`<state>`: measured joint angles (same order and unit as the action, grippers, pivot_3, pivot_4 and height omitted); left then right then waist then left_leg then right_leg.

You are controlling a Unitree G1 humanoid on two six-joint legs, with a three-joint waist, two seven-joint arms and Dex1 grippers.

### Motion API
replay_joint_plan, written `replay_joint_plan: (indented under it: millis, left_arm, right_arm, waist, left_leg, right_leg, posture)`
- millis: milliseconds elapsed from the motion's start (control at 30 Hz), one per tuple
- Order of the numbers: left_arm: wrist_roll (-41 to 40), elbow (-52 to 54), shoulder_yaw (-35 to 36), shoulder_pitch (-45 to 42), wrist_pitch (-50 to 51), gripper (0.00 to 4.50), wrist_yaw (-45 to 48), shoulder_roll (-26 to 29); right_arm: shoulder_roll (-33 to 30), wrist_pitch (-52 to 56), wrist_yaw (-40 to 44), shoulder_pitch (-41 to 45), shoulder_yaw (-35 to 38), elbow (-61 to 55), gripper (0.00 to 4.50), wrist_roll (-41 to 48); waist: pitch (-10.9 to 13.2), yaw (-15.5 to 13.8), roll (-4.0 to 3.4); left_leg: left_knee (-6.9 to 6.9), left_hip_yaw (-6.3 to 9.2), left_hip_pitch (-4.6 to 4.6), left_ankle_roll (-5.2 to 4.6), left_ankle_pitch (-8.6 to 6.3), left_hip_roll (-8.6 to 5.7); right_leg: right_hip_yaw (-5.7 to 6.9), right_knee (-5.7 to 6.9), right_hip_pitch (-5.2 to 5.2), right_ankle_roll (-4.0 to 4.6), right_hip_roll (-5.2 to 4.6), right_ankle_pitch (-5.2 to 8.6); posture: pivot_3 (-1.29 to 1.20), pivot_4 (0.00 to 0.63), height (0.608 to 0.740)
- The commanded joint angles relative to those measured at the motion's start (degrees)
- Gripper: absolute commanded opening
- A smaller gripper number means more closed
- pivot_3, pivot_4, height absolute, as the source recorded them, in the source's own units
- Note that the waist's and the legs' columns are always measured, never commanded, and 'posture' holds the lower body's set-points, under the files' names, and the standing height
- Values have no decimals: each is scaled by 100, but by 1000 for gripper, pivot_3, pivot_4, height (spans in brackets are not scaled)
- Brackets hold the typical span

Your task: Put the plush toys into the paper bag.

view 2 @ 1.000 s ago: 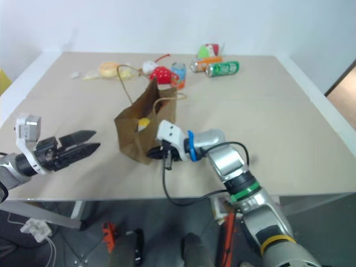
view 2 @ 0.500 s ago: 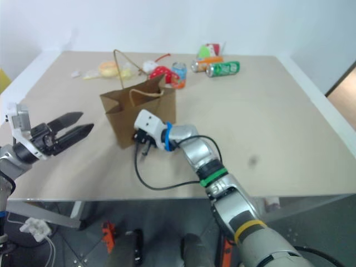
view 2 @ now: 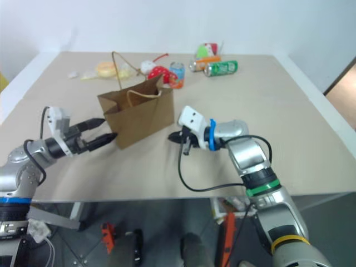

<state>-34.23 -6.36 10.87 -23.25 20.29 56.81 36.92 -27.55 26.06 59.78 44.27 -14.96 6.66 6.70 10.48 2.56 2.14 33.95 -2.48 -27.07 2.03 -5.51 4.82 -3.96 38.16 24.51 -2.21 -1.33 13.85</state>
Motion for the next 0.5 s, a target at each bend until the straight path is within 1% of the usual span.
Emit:
replay_joint_plan:
  millis: [33, 133, 233, 367, 500]
  left_arm:
    - [5, -222, 191, -284, -207, 4500, 151, 48]
    - [-272, -62, 461, -152, 13, 4500, 162, 147]
    - [-361, 37, 622, -55, 102, 4500, 163, 210]
    - [-413, -46, 804, -42, 131, 4500, 103, 253]
    - [-399, -455, 839, -383, 90, 4500, -2, 141]
  right_arm:
    - [-142, 262, -112, -143, 156, -629, 139, 96]
    - [-143, 344, -121, -196, 145, -761, 139, 127]
    - [19, 416, -208, -133, 147, -811, 139, 220]
    - [525, 537, -404, -2, 102, -980, 139, 457]
    - [992, 521, -603, 195, -38, -942, 139, 478]
  waist:
    - [0, -5, 0]
    - [0, 2, 0]
    - [0, 2, 0]
    - [0, 3, 0]
    - [0, 2, 0]
  left_leg:
    - [0, -1, 0, 0, 0, 0]
    - [0, -2, -1, -1, 0, 0]
    - [-1, -2, -1, -1, 0, 0]
    - [-2, -1, -1, -1, 0, 2]
    - [-1, 0, -1, -1, 1, 2]
  right_leg:
    - [0, 0, 0, 0, -1, -1]
    - [-2, 0, 2, 0, 0, 0]
    - [-2, 0, 2, -1, 0, -1]
    - [-1, 0, 3, -12, 1, -6]
    - [0, 0, 2, -9, 1, -3]
  posture:
    - [0, 150, 740]
    - [0, 150, 740]
    - [0, 150, 740]
    - [0, 150, 740]
    - [0, 150, 740]
